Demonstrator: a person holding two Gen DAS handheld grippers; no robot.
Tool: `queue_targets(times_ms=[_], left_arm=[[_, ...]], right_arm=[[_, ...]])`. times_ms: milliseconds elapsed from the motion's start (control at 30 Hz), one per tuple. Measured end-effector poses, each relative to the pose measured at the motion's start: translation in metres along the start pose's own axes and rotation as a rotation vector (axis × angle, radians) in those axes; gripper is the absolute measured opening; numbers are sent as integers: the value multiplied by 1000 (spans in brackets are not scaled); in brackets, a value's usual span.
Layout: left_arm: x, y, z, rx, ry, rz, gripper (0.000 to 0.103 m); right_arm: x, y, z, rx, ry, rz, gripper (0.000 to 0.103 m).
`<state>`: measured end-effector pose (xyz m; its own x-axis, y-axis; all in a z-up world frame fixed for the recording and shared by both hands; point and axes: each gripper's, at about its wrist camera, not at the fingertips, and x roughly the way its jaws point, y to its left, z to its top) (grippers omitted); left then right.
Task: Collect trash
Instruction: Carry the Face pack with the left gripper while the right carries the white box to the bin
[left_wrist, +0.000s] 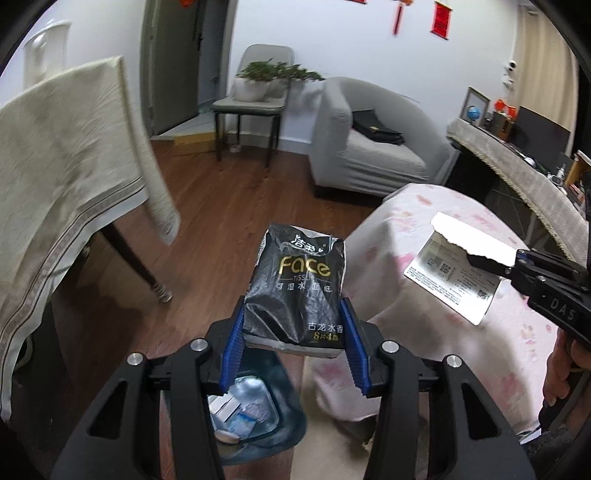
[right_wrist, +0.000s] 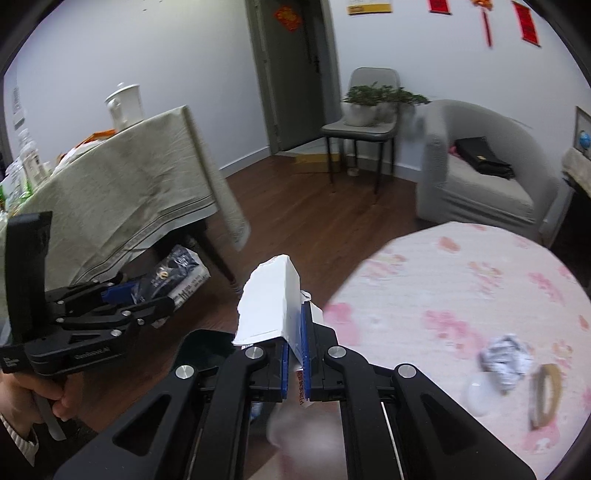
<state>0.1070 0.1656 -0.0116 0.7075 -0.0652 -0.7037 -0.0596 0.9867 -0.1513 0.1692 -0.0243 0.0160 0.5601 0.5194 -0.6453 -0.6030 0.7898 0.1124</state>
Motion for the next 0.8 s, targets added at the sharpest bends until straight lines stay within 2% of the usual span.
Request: queue_targets(times_ms=[367,800], left_arm=[[31,67,-47,-57,155,102,51],[63,100,-88,-69,322,142,52]], right_arm=[[43,53,0,-30,75,75,5],[85,89,-5,-48,149,128,5]])
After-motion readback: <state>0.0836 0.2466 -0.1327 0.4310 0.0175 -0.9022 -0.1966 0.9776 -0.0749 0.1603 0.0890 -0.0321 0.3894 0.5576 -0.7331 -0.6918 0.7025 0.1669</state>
